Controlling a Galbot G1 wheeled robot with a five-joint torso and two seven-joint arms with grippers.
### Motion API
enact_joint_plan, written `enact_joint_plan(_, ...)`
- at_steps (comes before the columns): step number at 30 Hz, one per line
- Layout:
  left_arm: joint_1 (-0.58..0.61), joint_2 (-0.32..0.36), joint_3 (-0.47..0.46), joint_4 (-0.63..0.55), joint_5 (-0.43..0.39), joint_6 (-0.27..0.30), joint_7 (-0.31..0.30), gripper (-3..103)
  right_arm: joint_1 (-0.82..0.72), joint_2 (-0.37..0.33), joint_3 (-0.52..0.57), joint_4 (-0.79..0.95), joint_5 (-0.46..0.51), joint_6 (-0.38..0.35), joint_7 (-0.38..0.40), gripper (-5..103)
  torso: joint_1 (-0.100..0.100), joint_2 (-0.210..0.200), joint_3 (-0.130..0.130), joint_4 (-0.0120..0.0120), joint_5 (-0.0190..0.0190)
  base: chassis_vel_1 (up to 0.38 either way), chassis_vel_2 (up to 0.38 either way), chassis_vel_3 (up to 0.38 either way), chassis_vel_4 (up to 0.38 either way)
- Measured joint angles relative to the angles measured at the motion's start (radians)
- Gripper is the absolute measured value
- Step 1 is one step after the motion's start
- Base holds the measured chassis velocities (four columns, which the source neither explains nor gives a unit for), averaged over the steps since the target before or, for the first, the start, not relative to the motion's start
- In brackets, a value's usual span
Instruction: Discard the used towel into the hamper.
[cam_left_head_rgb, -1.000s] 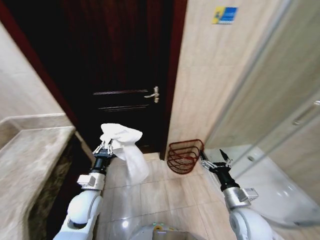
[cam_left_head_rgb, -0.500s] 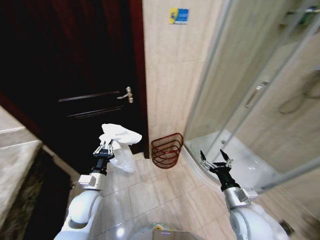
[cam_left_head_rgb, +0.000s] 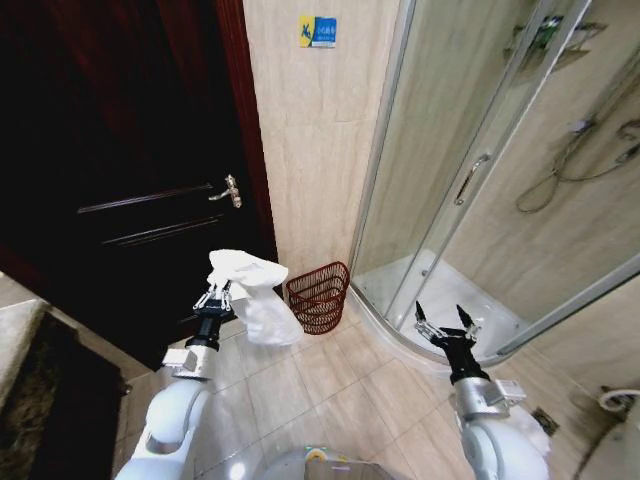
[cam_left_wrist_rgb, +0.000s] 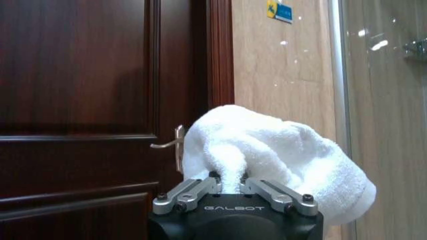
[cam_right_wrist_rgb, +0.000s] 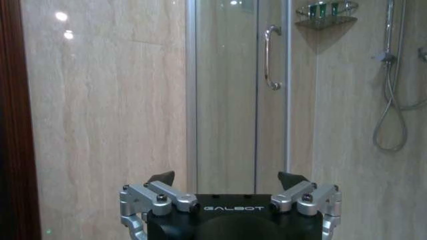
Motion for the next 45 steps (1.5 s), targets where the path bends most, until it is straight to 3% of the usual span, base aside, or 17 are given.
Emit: enact_joint_plan(45,0.004,-0.004,-0.004,0.008,0.032,-0.014,0.008,7,0.004,0.001,-0.002,0.017,-0.009,0.003,-0.022,100,0.000,0.000,0.000,0.0000,-0.0001,-0.045,0.027,0.033,-0.045)
